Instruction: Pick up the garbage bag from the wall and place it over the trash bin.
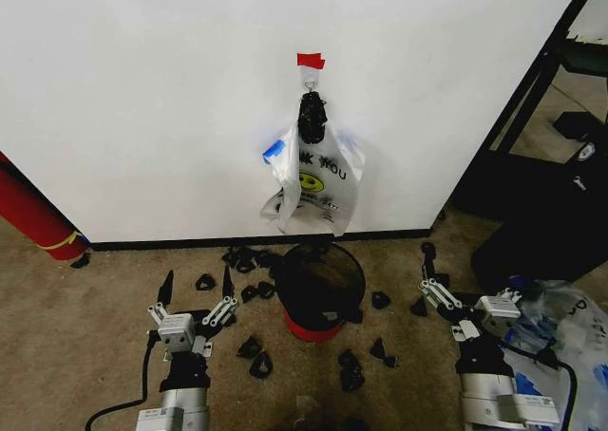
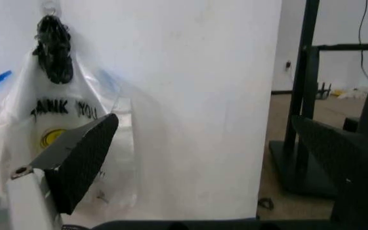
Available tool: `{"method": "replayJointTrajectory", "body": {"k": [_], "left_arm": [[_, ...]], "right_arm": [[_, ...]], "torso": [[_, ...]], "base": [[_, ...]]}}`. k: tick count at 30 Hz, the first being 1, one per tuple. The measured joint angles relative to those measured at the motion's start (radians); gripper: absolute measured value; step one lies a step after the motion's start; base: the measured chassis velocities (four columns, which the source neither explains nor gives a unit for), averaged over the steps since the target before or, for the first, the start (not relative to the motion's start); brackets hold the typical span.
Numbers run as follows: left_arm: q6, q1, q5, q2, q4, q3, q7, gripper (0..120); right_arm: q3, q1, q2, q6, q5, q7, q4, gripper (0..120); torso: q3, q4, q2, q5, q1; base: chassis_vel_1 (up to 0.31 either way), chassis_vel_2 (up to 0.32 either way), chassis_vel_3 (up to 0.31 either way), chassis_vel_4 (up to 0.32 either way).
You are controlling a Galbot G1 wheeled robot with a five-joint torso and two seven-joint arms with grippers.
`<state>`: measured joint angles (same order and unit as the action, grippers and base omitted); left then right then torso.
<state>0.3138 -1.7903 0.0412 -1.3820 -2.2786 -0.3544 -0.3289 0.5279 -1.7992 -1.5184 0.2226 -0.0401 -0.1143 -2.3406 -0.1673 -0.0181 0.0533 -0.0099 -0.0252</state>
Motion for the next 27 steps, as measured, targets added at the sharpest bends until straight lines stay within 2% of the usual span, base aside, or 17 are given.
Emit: {"method": "replayJointTrajectory", "body": {"k": [8, 15, 23, 24, 27], "left_arm": [[0.001, 0.001, 0.003, 0.001, 0.009, -0.008, -0.001, 100], [0.001, 0.006, 0.003, 0.001, 0.006, -0.016, -0.002, 100], [-0.006, -0.010, 0.020, 0.007, -0.011, -0.020, -0.004, 100], [-0.006, -0.010, 0.020, 0.007, -0.011, -0.020, -0.004, 100], [-0.010, -0.014, 0.025, 0.009, -0.011, -0.021, -0.001, 100]], "right_arm": [[-0.020, 0.036, 0.040, -0.022, -0.095, 0.021, 0.063, 100], [-0.096, 0.095, 0.080, -0.078, -0.272, 0.063, 0.089, 100], [-0.188, 0.331, 0.153, -0.236, -0.683, 0.184, 0.181, 100], [-0.188, 0.331, 0.153, -0.236, -0.683, 0.184, 0.181, 100], [-0.193, 0.433, 0.157, -0.276, -0.810, 0.312, 0.250, 100]], "torso": [[0.000, 0.0000, 0.000, 0.0000, 0.000], [0.000, 0.0000, 0.000, 0.0000, 0.000], [0.000, 0.0002, 0.000, -0.0001, 0.000], [0.000, 0.0002, 0.000, -0.0001, 0.000], [0.000, 0.0000, 0.000, -0.0001, 0.000]], "base": [[0.000, 0.000, 0.000, 0.000], [0.000, 0.000, 0.000, 0.000], [0.000, 0.000, 0.000, 0.000], [0.000, 0.000, 0.000, 0.000], [0.000, 0.000, 0.000, 0.000]]}}
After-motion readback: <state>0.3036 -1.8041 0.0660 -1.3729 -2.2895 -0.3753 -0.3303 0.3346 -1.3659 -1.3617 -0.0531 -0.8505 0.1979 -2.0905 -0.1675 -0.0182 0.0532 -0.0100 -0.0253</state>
